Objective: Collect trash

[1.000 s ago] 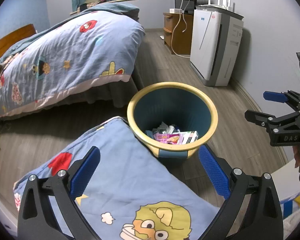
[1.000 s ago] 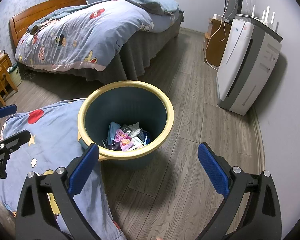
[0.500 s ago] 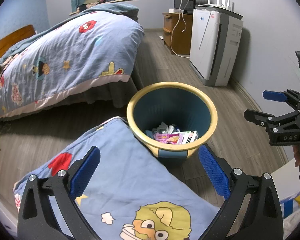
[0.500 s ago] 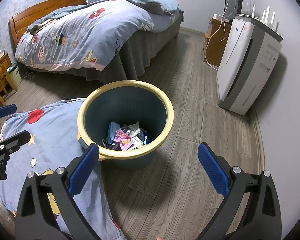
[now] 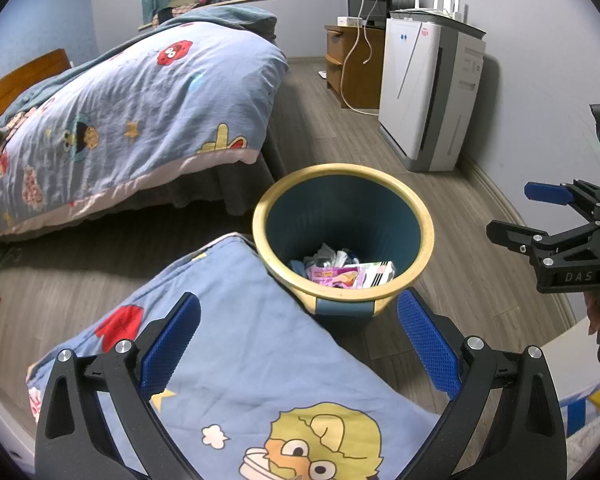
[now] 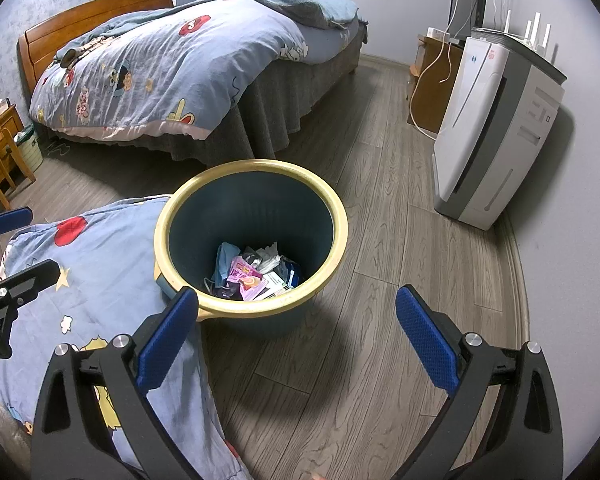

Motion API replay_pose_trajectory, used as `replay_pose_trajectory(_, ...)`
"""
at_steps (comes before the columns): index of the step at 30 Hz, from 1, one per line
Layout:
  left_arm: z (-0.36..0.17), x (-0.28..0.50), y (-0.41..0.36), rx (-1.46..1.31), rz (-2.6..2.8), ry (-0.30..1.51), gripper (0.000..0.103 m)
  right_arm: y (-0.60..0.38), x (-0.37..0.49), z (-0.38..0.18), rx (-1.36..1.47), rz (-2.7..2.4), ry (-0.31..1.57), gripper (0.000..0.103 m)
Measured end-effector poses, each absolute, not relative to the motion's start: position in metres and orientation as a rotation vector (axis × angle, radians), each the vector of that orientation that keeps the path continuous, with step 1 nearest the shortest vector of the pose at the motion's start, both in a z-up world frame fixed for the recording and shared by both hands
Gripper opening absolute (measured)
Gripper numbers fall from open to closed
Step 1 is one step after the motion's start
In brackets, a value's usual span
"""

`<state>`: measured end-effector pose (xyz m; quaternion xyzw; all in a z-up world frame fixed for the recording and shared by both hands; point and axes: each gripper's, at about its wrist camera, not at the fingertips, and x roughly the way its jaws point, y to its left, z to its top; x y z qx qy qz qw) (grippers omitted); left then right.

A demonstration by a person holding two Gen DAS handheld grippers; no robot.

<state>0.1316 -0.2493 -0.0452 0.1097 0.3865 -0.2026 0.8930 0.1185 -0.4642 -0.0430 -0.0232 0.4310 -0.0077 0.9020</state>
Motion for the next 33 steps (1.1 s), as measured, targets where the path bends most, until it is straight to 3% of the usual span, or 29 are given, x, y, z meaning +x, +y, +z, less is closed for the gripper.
replay_pose_trajectory(33,-0.0461,0.1308,-0.2516,0.229,-0.419,0.803,0.098,-0.4636,0.1189,-0.0437,-0.050,-0.014,0.895,0.097)
